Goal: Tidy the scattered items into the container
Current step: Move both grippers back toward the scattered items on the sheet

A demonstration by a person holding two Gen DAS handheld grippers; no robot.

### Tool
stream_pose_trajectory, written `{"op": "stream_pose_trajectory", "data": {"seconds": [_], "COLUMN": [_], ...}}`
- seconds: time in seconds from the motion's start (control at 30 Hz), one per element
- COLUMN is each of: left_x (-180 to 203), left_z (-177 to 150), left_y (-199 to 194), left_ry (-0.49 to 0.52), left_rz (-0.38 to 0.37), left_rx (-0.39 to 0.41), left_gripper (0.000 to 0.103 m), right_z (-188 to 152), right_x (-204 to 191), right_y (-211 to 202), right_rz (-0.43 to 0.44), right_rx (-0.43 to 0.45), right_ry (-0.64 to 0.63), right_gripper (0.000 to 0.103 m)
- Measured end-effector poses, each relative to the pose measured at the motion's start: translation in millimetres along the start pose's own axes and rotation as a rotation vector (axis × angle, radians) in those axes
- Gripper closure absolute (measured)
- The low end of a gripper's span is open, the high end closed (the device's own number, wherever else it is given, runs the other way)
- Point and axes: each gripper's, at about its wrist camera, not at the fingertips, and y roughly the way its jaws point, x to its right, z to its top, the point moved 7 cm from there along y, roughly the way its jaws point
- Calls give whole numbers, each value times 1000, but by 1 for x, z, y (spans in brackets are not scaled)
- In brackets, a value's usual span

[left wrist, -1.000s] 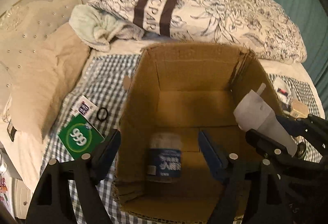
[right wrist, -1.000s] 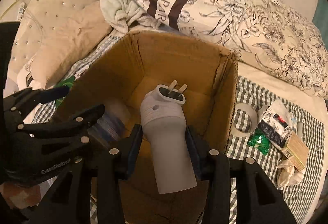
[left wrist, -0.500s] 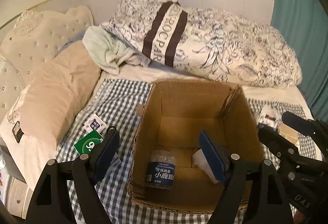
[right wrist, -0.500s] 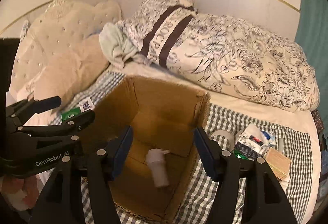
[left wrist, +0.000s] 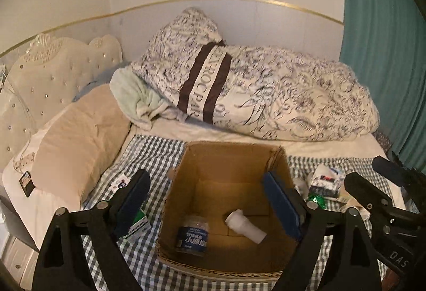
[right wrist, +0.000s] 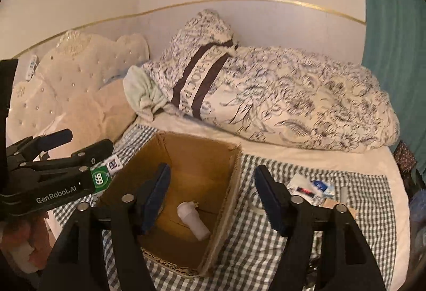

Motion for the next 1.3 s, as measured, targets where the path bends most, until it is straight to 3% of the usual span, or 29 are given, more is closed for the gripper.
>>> {"op": "stream_pose_trajectory", "data": {"seconds": [0.4, 0.73, 0.83, 1.07, 1.3], "left_x": [58, 113, 128, 170, 212], "left_z": [20, 23, 22, 13, -21], "left_y": [-46, -68, -72, -68, -31], "left_ry": [20, 55, 61, 89, 155], "left_rz": [-75, -124, -136, -155, -167], "left_rx": [111, 140, 143, 129, 58], "left_gripper": [0, 0, 0, 0, 0], "right_z": [10, 8, 5, -15, -66], "right_x": [53, 112, 130, 173, 210], "right_y": [-73, -119, -133, -150, -122], "right_rz": [-91, -168, -189, -237, -242], "right_rx": [117, 177, 195, 172, 23], "right_ry": [18, 92, 113, 135, 149], "right_gripper": [18, 0, 0, 0, 0]}}
